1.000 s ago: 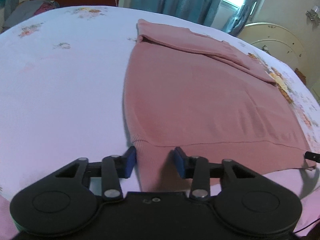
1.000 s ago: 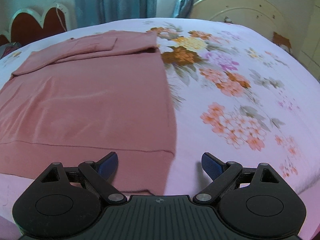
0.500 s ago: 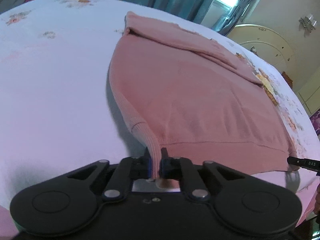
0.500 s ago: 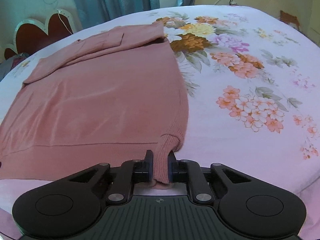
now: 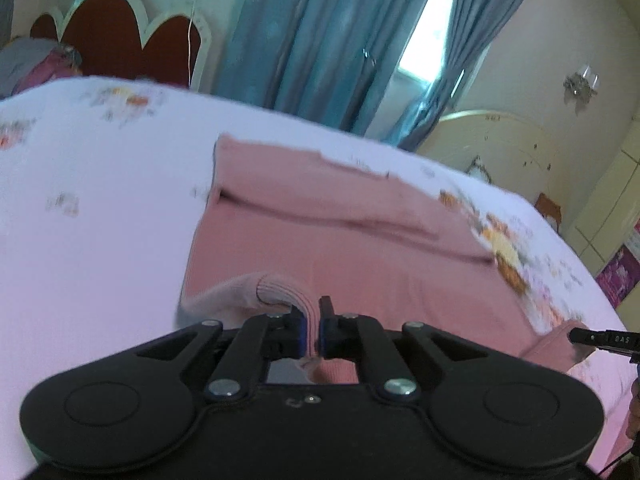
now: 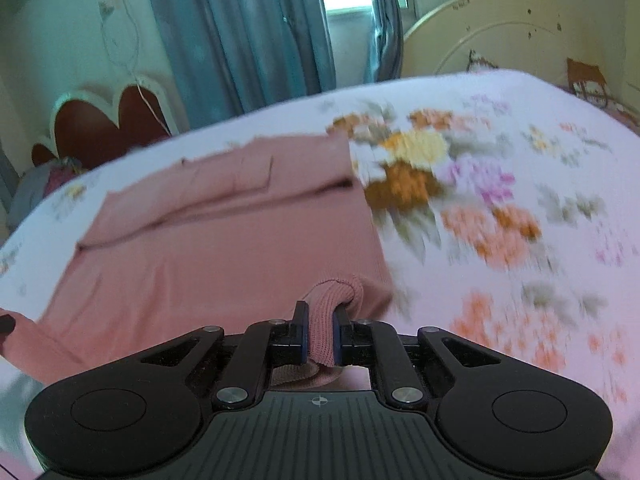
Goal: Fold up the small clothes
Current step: 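Lift the hem with both tools and fold it toward the collar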
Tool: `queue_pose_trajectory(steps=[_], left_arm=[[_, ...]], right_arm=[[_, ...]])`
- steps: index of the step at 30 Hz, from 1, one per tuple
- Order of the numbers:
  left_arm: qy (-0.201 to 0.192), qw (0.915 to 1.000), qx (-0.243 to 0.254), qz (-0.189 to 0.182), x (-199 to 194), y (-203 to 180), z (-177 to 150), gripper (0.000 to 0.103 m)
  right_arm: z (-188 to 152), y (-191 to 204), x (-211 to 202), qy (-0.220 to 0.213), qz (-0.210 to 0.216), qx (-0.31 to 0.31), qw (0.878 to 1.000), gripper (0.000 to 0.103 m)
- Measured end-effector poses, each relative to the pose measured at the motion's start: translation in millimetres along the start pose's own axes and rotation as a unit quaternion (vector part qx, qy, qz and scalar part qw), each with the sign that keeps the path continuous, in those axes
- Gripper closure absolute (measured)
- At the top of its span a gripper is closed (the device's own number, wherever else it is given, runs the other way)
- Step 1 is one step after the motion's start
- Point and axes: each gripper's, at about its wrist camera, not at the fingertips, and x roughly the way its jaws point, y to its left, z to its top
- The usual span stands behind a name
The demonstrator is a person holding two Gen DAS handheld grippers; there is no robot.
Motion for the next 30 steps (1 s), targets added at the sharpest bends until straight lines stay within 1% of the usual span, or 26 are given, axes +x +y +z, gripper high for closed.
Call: queue_pose_trajectory(steps=[8, 14, 18, 23, 26, 30], left_arm=[[-0.037, 0.9992, 0.001, 0.013, 37.1, -5.8, 52.4, 0.097], [-0.053, 0.9981, 0.011, 0.028, 74.9, -8.5, 87.8, 0.097], [-0.057, 0.9975, 0.012, 0.041, 102.8, -10.7, 110.3, 0.097], [-0.059, 0.9964, 0.001, 0.061, 139.1, -9.8, 138.1, 0.097], [-0.055, 0.9959, 0.002, 0.072, 159.8, -7.7, 151.7, 0.097], [-0.044, 0.995, 0.009, 0.09, 189.5, -4.4, 163.8, 0.097]], right_arm=[[65.8, -2.2, 43.6, -0.026, 0.019, 0.018, 0.999, 0.092], [113.5, -2.7, 93.3, -0.032, 0.033, 0.027, 0.999, 0.093], [140.9, -3.0, 127.7, -0.034, 0.041, 0.033, 0.998, 0.093], [171.8, -8.0, 169.4, -0.032, 0.048, 0.047, 0.997, 0.093], [186.6, -10.0, 192.8, -0.028, 0.049, 0.048, 0.997, 0.093], [201.7, -15.8, 229.0, -0.012, 0.051, 0.069, 0.996, 0.093]])
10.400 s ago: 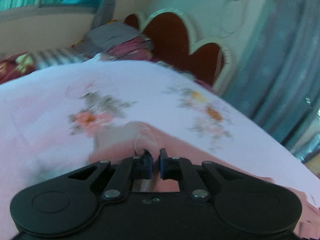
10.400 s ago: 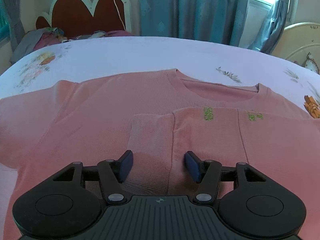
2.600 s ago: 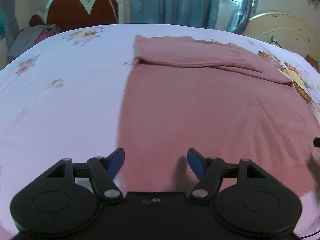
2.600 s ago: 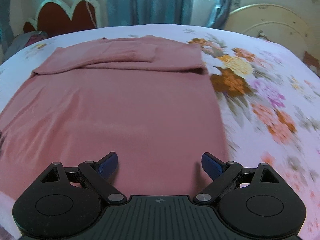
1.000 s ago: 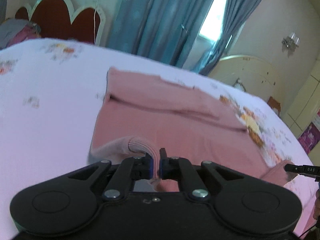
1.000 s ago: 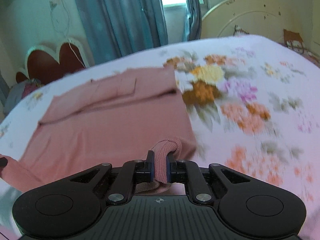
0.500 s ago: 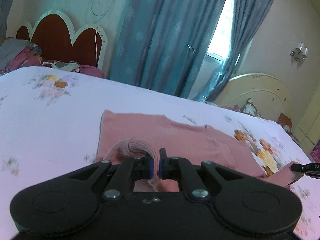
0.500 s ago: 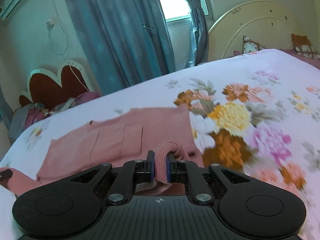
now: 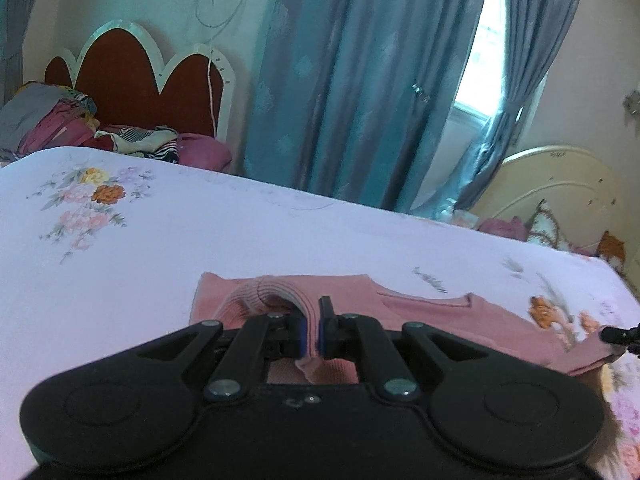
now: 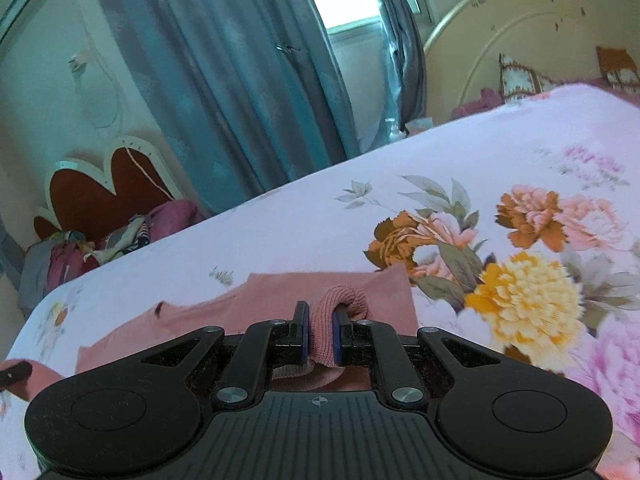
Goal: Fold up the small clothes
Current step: 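Lift the hem with both tools and fold it toward the collar, then open both tools and release the hem onto the collar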
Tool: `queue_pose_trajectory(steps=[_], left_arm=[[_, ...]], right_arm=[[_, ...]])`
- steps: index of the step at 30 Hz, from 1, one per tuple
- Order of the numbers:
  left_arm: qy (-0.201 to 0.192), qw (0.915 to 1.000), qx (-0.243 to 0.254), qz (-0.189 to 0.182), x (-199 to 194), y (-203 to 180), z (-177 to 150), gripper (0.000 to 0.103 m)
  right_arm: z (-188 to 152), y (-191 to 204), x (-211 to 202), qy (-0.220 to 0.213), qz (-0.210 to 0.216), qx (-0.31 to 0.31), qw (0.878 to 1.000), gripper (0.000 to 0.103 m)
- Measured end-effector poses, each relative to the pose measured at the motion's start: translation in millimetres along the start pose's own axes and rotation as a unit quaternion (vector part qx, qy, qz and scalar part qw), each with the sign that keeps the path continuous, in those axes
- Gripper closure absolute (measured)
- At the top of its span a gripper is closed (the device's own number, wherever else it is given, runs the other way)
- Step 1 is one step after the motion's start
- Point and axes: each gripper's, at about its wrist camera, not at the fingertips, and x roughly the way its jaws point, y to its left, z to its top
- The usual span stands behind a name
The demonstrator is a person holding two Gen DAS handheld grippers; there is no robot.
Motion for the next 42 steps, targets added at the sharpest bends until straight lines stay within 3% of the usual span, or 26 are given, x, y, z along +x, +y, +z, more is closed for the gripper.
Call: queue_pose_trajectory(steps=[6, 16, 18, 20, 22, 24, 26, 27, 28, 29, 30, 35, 37, 39, 42], left_arm=[[0.01, 0.9996, -0.001, 0.026, 37.2, 1.7, 8.5, 0.097], [0.063, 0.9956, 0.019, 0.067, 97.8, -3.7, 1.7, 0.096], [0.068, 0.9947, 0.021, 0.074, 102.5, -2.2, 1.4, 0.082], [0.068, 0.9952, 0.011, 0.07, 101.2, 4.6, 4.5, 0.078], [0.062, 0.9957, -0.002, 0.069, 93.9, 13.0, 9.9, 0.062], [0.043, 0.9962, 0.0, 0.075, 83.6, 19.9, 16.0, 0.033], [0.03, 0.9964, 0.015, 0.078, 72.4, 24.8, 20.2, 0.031], [0.03, 0.9962, 0.022, 0.078, 69.1, 27.0, 21.5, 0.031], [0.031, 0.9961, 0.028, 0.078, 65.9, 30.6, 22.3, 0.031], [0.032, 0.996, 0.031, 0.078, 64.4, 33.1, 23.4, 0.031], [0.034, 0.9958, 0.035, 0.077, 64.2, 35.0, 23.9, 0.031], [0.056, 0.9954, 0.055, 0.056, 75.1, 35.8, 19.0, 0.032], [0.065, 0.9945, 0.072, 0.041, 84.6, 30.7, 15.6, 0.032], [0.074, 0.9928, 0.09, 0.029, 97.2, 25.9, 13.1, 0.032], [0.088, 0.9899, 0.11, 0.015, 118.5, 22.0, 11.4, 0.032]], right_arm=[[15.9, -4.5, 42.4, 0.013, -0.005, 0.021, 1.0, 0.093], [18.8, -13.9, 104.0, 0.066, -0.025, 0.038, 0.997, 0.092], [20.1, -13.4, 110.2, 0.075, -0.029, 0.032, 0.996, 0.092], [22.2, -14.0, 112.1, 0.078, -0.027, 0.031, 0.996, 0.092], [24.5, -14.4, 111.4, 0.075, -0.025, 0.029, 0.996, 0.092], [26.9, -13.8, 111.4, 0.072, -0.026, 0.026, 0.997, 0.092], [29.4, -13.2, 110.5, 0.069, -0.025, 0.022, 0.997, 0.091], [31.3, -12.7, 109.1, 0.063, -0.029, 0.019, 0.997, 0.079], [33.3, -11.8, 106.7, 0.053, -0.038, 0.015, 0.998, 0.037], [35.1, -10.6, 102.5, 0.033, -0.046, 0.008, 0.998, 0.015], [35.9, -9.0, 96.3, 0.009, -0.046, -0.003, 0.999, 0.004], [37.9, -4.6, 94.2, 0.011, -0.043, -0.036, 0.998, 0.006], [34.6, -2.2, 96.9, 0.022, -0.043, -0.057, 0.997, 0.023], [29.9, 0.2, 103.1, 0.037, -0.044, -0.081, 0.995, 0.03], [22.5, 1.7, 114.4, 0.052, -0.045, -0.114, 0.991, 0.031]])
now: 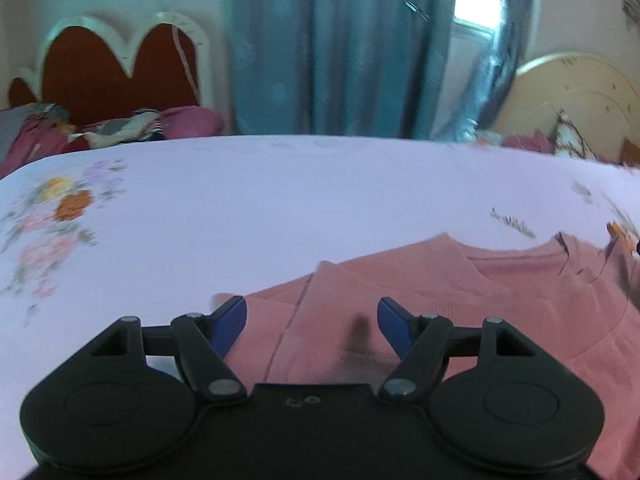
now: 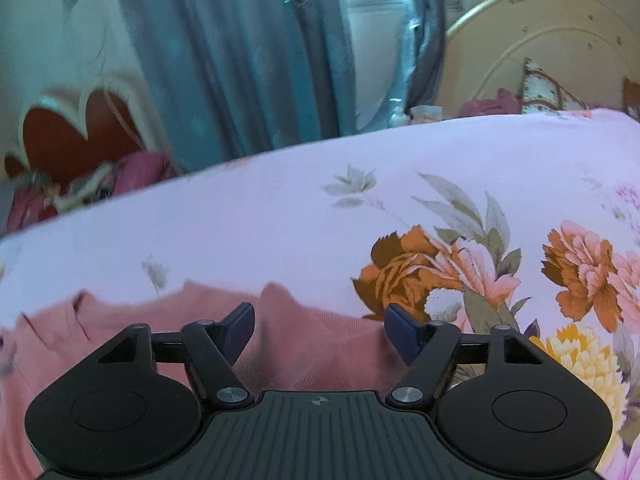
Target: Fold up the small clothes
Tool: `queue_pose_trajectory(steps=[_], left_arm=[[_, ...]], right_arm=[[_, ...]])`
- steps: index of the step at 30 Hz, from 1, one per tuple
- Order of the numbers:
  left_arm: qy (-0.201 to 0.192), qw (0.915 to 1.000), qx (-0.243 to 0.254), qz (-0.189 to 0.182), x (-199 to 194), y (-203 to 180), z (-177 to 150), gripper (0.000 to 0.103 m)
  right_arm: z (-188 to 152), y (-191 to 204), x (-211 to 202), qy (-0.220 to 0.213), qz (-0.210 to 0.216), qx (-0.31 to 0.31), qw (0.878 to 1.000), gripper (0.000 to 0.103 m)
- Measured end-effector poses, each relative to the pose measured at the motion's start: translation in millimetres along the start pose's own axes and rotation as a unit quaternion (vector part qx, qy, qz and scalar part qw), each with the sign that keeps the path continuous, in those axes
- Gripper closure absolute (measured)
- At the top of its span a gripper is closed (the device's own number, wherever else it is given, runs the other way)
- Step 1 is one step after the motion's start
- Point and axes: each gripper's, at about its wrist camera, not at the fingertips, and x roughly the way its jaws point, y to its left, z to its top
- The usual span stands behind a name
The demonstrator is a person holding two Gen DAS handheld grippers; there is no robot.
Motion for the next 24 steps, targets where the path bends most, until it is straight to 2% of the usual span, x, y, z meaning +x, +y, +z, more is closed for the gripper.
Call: queue_pose_trajectory(steps=[5, 6, 7, 8, 11, 12, 13, 14, 18, 21, 24], left_arm=[[0.027, 0.999, 0.029, -0.023, 27.0, -2.2, 0.6, 0.046], [0.032, 0.9986, 0.027, -0.034, 29.8, -0.9, 0.3, 0.053], [0.035, 0.998, 0.025, -0.046, 32.1, 0.6, -0.1, 0.056], [0.036, 0.9976, 0.024, -0.055, 32.8, 1.7, 0.2, 0.059], [0.041, 0.996, 0.021, -0.076, 34.2, 4.6, 1.4, 0.067], [0.04, 0.9954, 0.019, -0.084, 33.6, 6.2, 1.4, 0.077], [0.036, 0.9952, 0.02, -0.088, 32.4, 7.0, 1.1, 0.084], [0.032, 0.9952, 0.02, -0.09, 30.8, 7.4, 1.5, 0.093], [0.003, 0.9954, 0.018, -0.094, 17.7, 7.1, 1.6, 0.098], [-0.049, 0.9968, 0.005, -0.063, -0.6, 8.8, 5.5, 0.099], [-0.093, 0.9948, -0.034, -0.025, -12.9, 19.1, 10.1, 0.099]], right_arm=[[-1.6, 4.6, 26.8, 0.014, -0.007, -0.048, 0.999, 0.035], [-1.4, 4.0, 31.7, 0.02, 0.001, -0.05, 0.999, 0.046], [-1.9, 3.7, 37.0, 0.03, 0.01, -0.052, 0.998, 0.062], [-2.9, 4.6, 41.6, 0.042, 0.018, -0.056, 0.997, 0.069], [-6.7, 10.1, 45.0, 0.043, 0.017, -0.084, 0.995, 0.072], [-6.8, 10.9, 43.9, 0.043, 0.023, -0.088, 0.995, 0.088], [-6.6, 12.3, 42.3, 0.042, 0.028, -0.089, 0.995, 0.095], [-6.7, 12.9, 39.9, 0.035, 0.029, -0.093, 0.995, 0.095], [-3.1, 6.9, 28.5, 0.008, 0.041, -0.064, 0.997, 0.095], [5.1, -5.6, 16.1, -0.018, 0.05, -0.013, 0.998, 0.095], [11.6, -20.6, 8.0, -0.044, 0.038, 0.05, 0.997, 0.095]])
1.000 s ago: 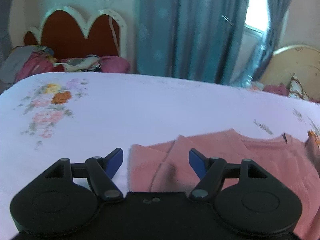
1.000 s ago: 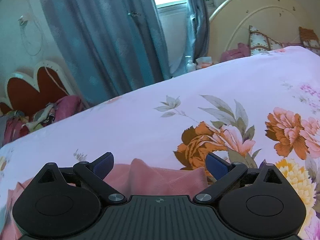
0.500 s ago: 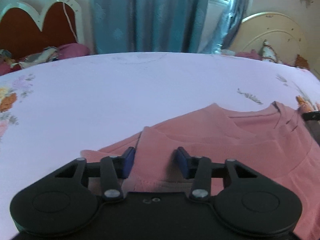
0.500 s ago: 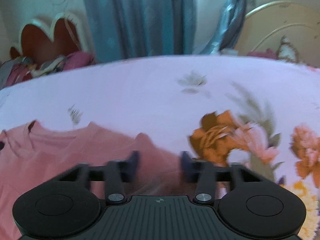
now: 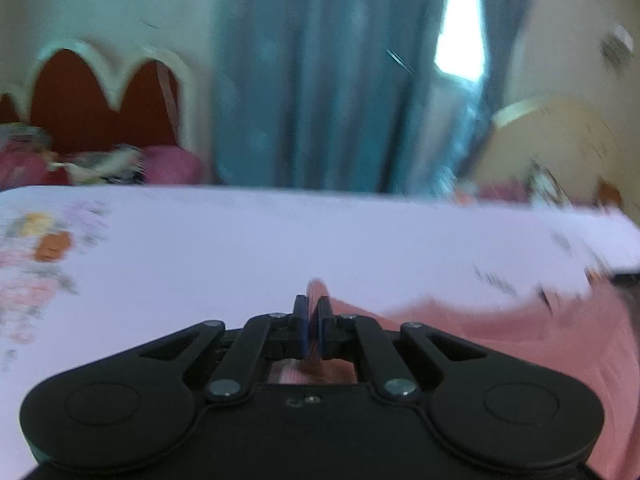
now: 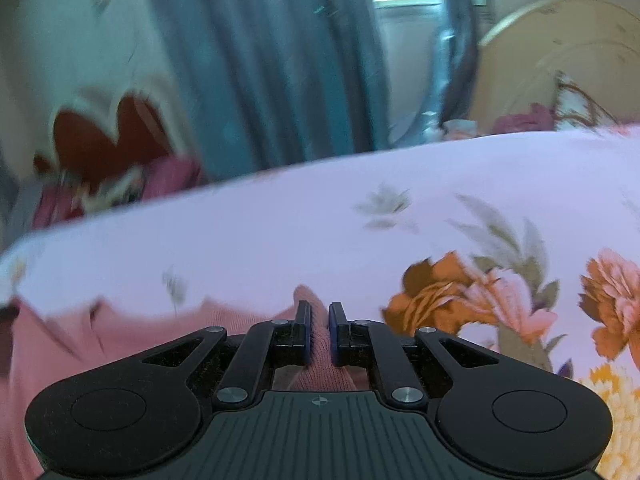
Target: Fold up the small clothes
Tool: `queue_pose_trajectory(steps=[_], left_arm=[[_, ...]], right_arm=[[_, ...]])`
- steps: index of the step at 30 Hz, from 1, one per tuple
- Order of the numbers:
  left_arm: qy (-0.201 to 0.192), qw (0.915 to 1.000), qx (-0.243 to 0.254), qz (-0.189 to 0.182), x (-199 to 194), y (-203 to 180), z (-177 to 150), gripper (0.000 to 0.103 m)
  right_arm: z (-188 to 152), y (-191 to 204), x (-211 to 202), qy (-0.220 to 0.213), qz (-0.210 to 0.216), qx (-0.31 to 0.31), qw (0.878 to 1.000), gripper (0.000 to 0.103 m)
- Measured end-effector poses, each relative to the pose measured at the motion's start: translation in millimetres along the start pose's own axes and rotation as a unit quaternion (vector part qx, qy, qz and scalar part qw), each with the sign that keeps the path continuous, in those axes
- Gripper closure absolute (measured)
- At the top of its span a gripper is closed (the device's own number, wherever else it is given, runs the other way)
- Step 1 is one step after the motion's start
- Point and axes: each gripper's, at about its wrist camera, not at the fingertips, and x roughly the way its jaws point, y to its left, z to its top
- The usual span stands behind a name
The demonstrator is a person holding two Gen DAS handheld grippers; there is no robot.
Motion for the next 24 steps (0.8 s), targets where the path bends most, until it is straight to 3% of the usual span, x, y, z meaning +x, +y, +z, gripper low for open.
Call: queue_pose_trajectory(steps=[3, 5, 10, 11, 12, 13, 15, 17, 18, 19, 22, 24], left_arm=[[0.023, 0.999, -0.008, 0.038, 14.0, 4.1, -5.7, 0.103], [0.037, 0.998, -0.012, 0.05, 19.7, 7.1, -12.7, 0.103], [0.053, 0.9979, -0.017, 0.033, 15.3, 12.1, -16.5, 0.102], [0.056, 0.998, -0.016, 0.024, 13.3, 11.1, -13.9, 0.094], [0.064, 0.9977, -0.02, 0.013, 13.6, 10.0, -11.5, 0.077], [0.072, 0.9971, -0.023, 0.003, 13.0, 9.9, -10.1, 0.073], [0.076, 0.997, -0.013, -0.007, 11.3, 5.5, -8.0, 0.052], [0.078, 0.9968, -0.001, -0.016, 10.6, 1.1, -8.4, 0.034], [0.081, 0.9964, 0.004, -0.021, 13.4, 0.7, -9.5, 0.032], [0.088, 0.9957, 0.009, -0.027, 16.9, -1.5, -10.9, 0.033], [0.112, 0.9926, 0.024, -0.039, 31.6, -10.4, -17.4, 0.048], [0.125, 0.9911, 0.027, -0.039, 40.4, -12.8, -21.0, 0.068]], right_arm=[[-8.0, -6.7, 15.4, 0.025, -0.041, 0.019, 0.999, 0.095], [-13.2, -8.7, 19.9, 0.03, -0.047, 0.028, 0.998, 0.095], [-8.7, -7.0, 20.5, 0.043, -0.037, 0.026, 0.998, 0.093], [-9.4, -8.5, 17.0, 0.044, -0.034, 0.027, 0.998, 0.09], [-8.3, -9.0, 12.5, 0.038, -0.035, 0.026, 0.998, 0.08], [-7.1, -8.0, 6.9, 0.03, -0.038, 0.022, 0.999, 0.064], [-6.4, -7.0, -1.5, 0.017, -0.042, 0.013, 0.999, 0.05], [-6.1, -5.4, -4.1, 0.023, -0.038, 0.005, 0.999, 0.05], [-6.9, -4.4, -4.6, 0.025, -0.038, 0.001, 0.999, 0.05], [-8.3, -3.0, -4.9, 0.028, -0.038, -0.006, 0.999, 0.05], [-14.0, 1.2, -0.2, 0.04, -0.037, -0.025, 0.998, 0.051], [-18.2, 2.8, 4.1, 0.05, -0.037, -0.035, 0.997, 0.051]])
